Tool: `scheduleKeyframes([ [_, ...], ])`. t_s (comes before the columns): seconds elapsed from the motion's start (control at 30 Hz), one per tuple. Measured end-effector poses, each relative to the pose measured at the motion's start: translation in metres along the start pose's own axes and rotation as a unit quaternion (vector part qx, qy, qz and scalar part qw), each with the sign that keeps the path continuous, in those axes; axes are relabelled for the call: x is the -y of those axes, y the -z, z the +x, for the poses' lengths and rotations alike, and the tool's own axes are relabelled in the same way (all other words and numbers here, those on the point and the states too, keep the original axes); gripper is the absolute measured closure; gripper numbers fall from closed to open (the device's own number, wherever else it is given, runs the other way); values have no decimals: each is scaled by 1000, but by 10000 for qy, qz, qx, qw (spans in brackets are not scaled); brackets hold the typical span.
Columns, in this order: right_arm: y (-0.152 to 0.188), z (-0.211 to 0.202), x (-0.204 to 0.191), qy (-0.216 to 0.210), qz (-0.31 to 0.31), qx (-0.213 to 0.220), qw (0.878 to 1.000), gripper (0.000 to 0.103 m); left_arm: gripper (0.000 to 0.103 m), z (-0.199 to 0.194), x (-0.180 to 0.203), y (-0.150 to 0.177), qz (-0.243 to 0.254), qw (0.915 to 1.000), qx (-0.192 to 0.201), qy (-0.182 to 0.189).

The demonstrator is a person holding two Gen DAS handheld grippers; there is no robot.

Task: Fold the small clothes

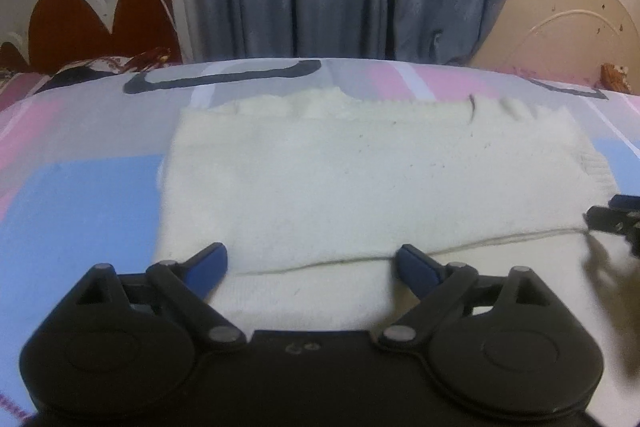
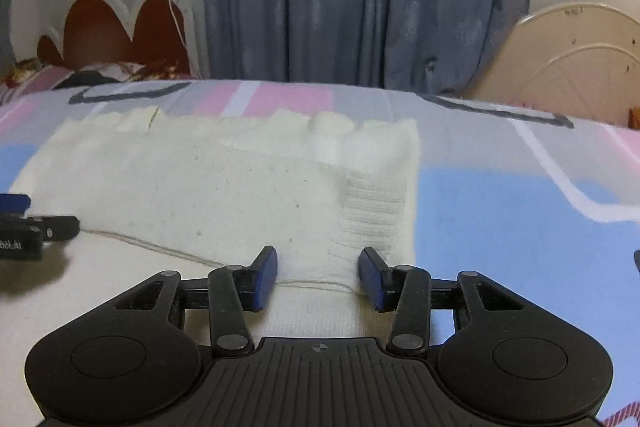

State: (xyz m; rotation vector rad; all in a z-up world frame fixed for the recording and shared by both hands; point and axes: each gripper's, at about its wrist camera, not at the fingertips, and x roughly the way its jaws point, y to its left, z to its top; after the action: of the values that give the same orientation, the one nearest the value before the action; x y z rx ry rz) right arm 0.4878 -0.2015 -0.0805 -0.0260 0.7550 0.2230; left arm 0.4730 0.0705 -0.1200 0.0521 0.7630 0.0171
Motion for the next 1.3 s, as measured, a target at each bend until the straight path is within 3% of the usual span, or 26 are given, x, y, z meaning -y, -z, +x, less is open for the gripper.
scheduleKeyframes([
  [0.1, -4, -26, 12, -244, 218, 199, 9993, 58, 12, -26, -11, 10, -238, 9997, 62, 90],
  [0.2, 6, -55, 24, -505, 320, 124, 9981, 58, 12, -52, -24, 35, -247, 9996, 25, 96],
  [0.37, 52, -118, 44, -822, 464, -149, 9954, 58, 14, -97, -49, 93, -200, 9994, -273, 106],
  [0.47, 83, -154, 50, -788, 692, -412, 9936, 58, 14, -125, -66, 122, -193, 9993, -325, 75],
  [0.73, 143, -222, 52, -1031, 1845, -974, 9725, 58, 20, -178, -101, 173, -834, 9924, -523, 742],
  [0.97, 174, -260, 52, -1488, 2529, -1102, 9496, 58, 26, -207, -115, 200, -1515, 9746, -619, 1530],
  [1.13, 185, -271, 46, -1702, 2688, -1094, 9417, 58, 49, -210, -123, 216, -2220, 9478, -699, 2179],
  [1.3, 184, -264, 55, -1822, 3060, -950, 9296, 58, 53, -195, -128, 219, -2784, 9251, -678, 2492],
])
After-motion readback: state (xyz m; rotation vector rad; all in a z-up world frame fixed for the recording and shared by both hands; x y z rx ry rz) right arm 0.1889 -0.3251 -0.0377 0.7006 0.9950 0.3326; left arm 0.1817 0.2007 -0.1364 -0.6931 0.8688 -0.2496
